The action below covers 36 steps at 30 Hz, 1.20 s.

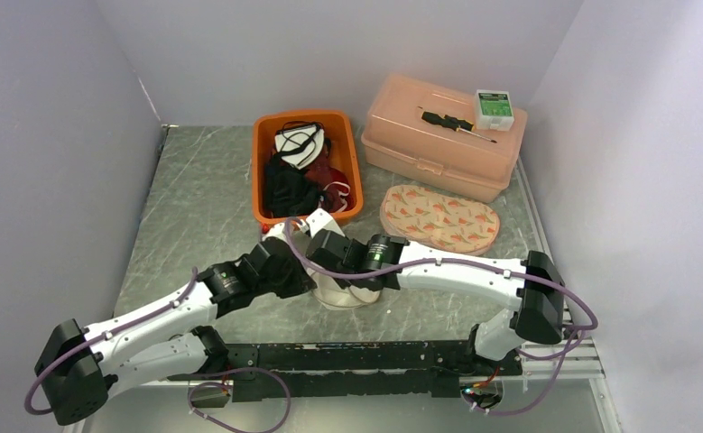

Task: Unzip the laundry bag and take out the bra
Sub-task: Close the laundry bag at the center of the board.

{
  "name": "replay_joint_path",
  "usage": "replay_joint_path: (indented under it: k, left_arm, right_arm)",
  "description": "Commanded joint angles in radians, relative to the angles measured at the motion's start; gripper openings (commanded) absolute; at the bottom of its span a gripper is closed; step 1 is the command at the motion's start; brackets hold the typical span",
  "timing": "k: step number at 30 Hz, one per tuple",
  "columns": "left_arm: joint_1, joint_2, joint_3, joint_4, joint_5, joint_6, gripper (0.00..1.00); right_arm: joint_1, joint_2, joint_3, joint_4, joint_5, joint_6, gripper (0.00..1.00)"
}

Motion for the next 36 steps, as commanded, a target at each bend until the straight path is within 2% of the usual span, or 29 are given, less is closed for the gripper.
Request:
replay_joint_path:
  k: [1,10,16,20,25,28,30,36]
  left_arm:
    - [0.004,-0.034,-0.015,0.053,-0.028,-0.028,0.03]
    - [0.003,-0.027,-0.024,0.038,-0.054,-0.027,0.05]
    - [0.003,-0.045,-0.038,0.016,-0.073,-0.045,0.08]
    - [0.003,-0.083,-0.050,-0.019,-0.091,-0.065,0.13]
    - [0.004,-0.140,-0.058,-0.080,-0.107,-0.063,0.26]
    - [0.003,-0.175,-0.072,-0.100,-0.111,-0.055,0.44]
    - [0.003,-0.196,-0.076,-0.127,-0.125,-0.066,0.52]
    - [0.002,-0.234,-0.071,-0.180,-0.150,-0.083,0.58]
  right_arm:
    - [-0.001,-0.004,-0.022,0.140,-0.023,0.036,0.00]
    - [-0.010,0.041,-0.033,0.232,-0.151,0.047,0.00]
    - [-0.041,0.035,-0.090,0.301,-0.245,0.084,0.18]
    - [-0.074,0.031,-0.130,0.353,-0.314,0.100,0.24]
    - [-0.108,0.038,-0.163,0.415,-0.398,0.122,0.33]
    - [-0.117,0.048,-0.156,0.433,-0.427,0.130,0.41]
    - [-0.122,0.053,-0.152,0.449,-0.466,0.136,0.47]
    - [-0.139,0.023,-0.142,0.465,-0.533,0.162,0.62]
